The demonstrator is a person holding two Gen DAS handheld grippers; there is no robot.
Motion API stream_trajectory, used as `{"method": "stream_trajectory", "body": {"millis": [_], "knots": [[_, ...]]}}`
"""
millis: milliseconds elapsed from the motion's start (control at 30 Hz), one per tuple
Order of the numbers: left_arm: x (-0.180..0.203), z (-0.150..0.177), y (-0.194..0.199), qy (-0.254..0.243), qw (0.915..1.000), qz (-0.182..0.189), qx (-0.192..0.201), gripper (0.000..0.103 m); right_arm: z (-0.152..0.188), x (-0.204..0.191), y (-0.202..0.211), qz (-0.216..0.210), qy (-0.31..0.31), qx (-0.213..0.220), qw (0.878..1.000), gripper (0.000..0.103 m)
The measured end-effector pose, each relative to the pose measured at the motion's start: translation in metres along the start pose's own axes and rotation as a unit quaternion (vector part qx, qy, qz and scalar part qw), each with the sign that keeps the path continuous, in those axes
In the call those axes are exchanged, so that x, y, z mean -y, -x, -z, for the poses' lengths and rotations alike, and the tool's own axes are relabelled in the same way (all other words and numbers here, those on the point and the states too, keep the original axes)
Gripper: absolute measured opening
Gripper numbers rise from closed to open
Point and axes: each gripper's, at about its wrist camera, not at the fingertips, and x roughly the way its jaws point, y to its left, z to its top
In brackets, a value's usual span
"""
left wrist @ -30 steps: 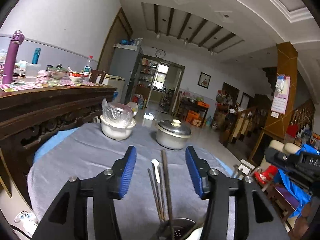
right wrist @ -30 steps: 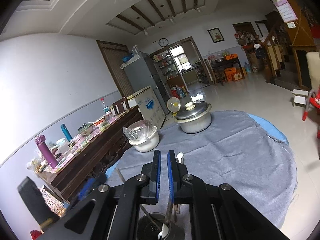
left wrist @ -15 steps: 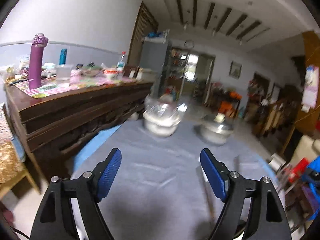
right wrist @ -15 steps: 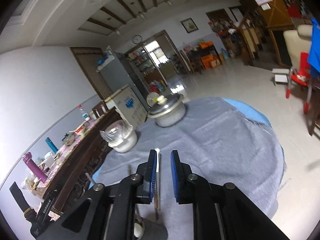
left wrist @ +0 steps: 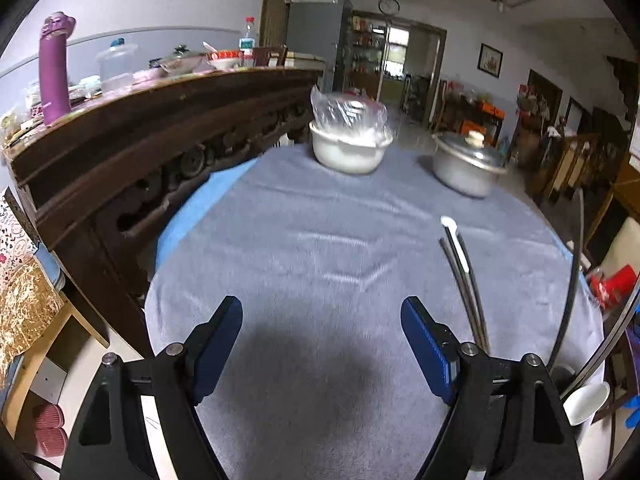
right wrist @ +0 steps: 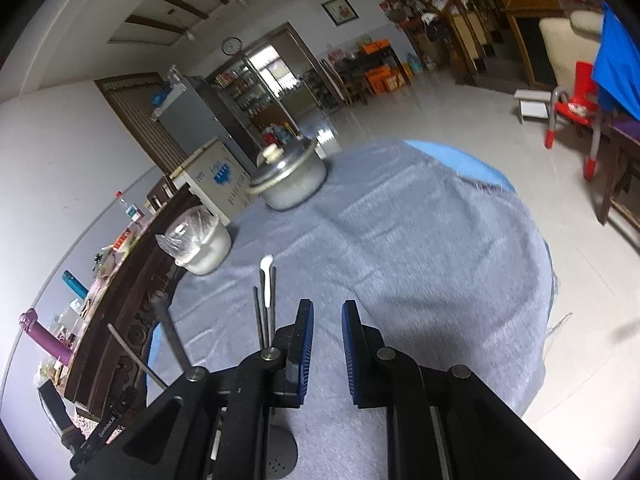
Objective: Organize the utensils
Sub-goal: 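Move both tools toward the spoon and chopsticks lying on the cloth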
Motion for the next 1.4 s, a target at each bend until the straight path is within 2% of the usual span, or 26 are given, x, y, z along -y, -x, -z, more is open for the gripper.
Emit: {"method": "stream_trajectory", "body": {"millis": [600,900,1167,1400], "knots": [[0.0,0.013,-0.05,-0.008,0.9981,-0.003,-0.061,0.082,0.017,0.017,-0.059,0.018,-0.014,-0.066,0.998,0.016],[0.006,0.006,-0.069,-0.015,0.9975,-0.001,-0.069,0.082,0.019,0.022,-0.086,0.014,-0.017,-0.093,0.995,0.016],[0.03,-0.01,-0.091,-0.043,0.9964,0.019,-0.07,0.082,-0.003,0.024,-0.126,-0.002,-0.017,-0.117,0.993,0.016],[0.061,-0.035,-0.125,-0.059,0.9931,0.064,-0.079,0.082,-0.023,0.0,-0.178,-0.022,0.033,-0.152,0.988,0.016]]}}
